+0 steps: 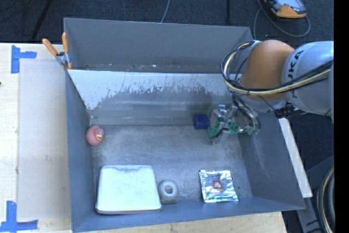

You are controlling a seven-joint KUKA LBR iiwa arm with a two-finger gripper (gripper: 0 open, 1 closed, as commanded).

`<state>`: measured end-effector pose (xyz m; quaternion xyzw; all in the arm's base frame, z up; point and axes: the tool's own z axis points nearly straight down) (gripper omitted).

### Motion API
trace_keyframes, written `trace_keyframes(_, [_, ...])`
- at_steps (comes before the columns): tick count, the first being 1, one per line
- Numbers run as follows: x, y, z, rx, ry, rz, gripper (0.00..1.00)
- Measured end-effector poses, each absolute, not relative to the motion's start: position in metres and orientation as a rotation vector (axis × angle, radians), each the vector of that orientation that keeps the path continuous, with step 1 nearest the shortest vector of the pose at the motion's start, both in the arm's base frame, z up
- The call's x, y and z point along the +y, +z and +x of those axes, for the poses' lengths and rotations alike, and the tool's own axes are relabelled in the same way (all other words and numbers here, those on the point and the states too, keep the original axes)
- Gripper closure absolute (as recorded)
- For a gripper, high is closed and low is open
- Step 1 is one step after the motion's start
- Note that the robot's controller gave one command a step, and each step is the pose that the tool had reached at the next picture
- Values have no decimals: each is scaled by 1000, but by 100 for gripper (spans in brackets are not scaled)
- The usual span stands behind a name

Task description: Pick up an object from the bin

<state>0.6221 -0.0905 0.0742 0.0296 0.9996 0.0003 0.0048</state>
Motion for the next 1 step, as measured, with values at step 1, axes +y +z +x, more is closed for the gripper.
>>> trace_keyframes(1, [-90, 240, 594, 3115, -3, -338, 100])
